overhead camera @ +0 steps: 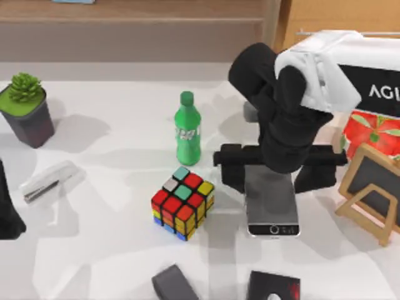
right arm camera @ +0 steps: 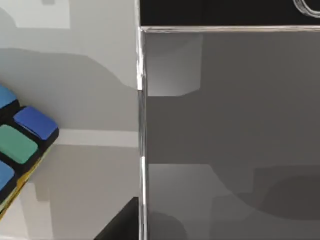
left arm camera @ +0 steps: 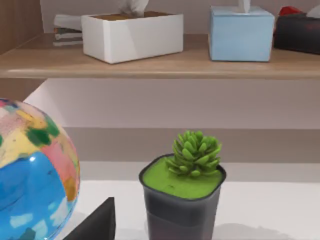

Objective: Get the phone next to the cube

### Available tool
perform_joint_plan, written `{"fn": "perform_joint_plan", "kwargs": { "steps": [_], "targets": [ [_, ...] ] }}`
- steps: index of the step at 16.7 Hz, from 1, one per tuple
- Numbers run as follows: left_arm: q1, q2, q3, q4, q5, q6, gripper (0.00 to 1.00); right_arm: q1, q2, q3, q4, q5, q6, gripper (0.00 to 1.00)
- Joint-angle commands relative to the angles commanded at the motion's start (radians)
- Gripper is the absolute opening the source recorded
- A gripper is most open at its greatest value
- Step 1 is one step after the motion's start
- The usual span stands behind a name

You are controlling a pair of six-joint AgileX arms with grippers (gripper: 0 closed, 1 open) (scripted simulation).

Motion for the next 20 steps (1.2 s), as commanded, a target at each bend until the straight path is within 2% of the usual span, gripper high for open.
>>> {"fn": "perform_joint_plan", "kwargs": {
  "steps": [10, 20],
  "targets": [
    [0.000, 0.000, 0.000, 0.000, 0.000, 0.000, 1.00, -0.022, 0.045, -0.053, 0.030, 0.007, -0.003, 0.00],
    [0.000, 0.000, 0.000, 0.000, 0.000, 0.000, 1.00, -0.022, 0.045, -0.053, 0.030, 0.007, -0.003, 0.75]
  ]
}}
